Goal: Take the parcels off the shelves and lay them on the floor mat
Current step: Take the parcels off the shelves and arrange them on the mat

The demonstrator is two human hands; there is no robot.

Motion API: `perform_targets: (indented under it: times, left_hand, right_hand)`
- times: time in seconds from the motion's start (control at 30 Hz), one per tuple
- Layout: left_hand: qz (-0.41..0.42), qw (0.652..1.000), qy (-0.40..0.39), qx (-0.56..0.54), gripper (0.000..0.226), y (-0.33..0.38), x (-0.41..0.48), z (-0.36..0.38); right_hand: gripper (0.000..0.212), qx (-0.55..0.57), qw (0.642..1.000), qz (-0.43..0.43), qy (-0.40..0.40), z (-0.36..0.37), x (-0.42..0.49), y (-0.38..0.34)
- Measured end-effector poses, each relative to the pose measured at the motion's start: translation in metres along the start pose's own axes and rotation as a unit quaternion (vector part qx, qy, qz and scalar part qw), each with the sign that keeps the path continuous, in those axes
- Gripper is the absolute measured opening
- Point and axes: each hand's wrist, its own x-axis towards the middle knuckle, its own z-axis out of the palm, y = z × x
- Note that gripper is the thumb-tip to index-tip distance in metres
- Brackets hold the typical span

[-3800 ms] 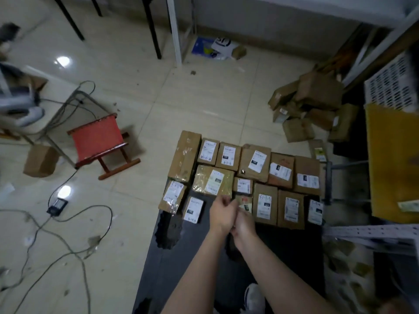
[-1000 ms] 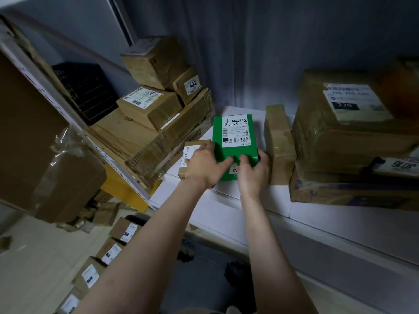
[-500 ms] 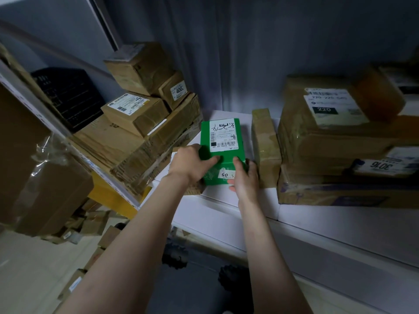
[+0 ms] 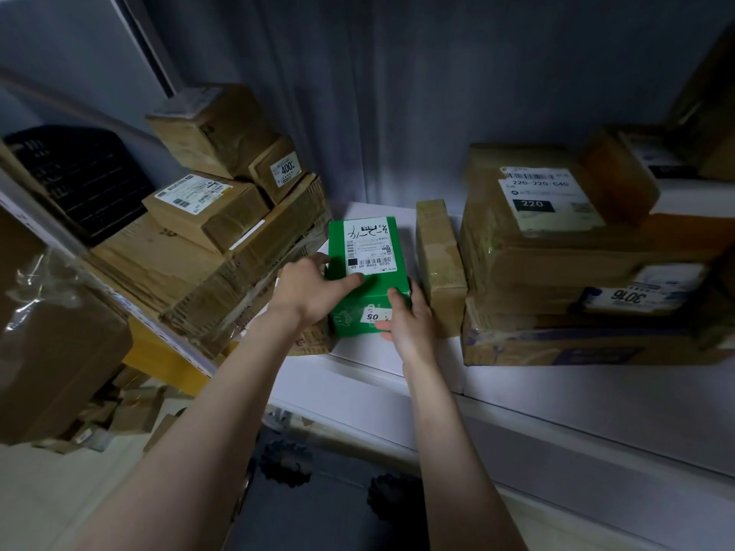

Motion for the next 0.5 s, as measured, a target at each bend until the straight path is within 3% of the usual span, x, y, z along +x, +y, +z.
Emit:
perform_targets:
  times: [0.3,0.5]
  left_hand:
    - [-0.01,0.992,0.075,-0.1,0.058,0.004,-0.013,0.008]
    - [0.031,0.971,0.19,-0.141,0.044,0.013,-0.017,0.0]
  right_hand:
    - [0.05,0.017,1.0,-0.008,-0.006,0.002,0.002,-0.005]
    - [0.052,0.037,0.996,-0.072,-0.028,0.007,-0.002,-0.026]
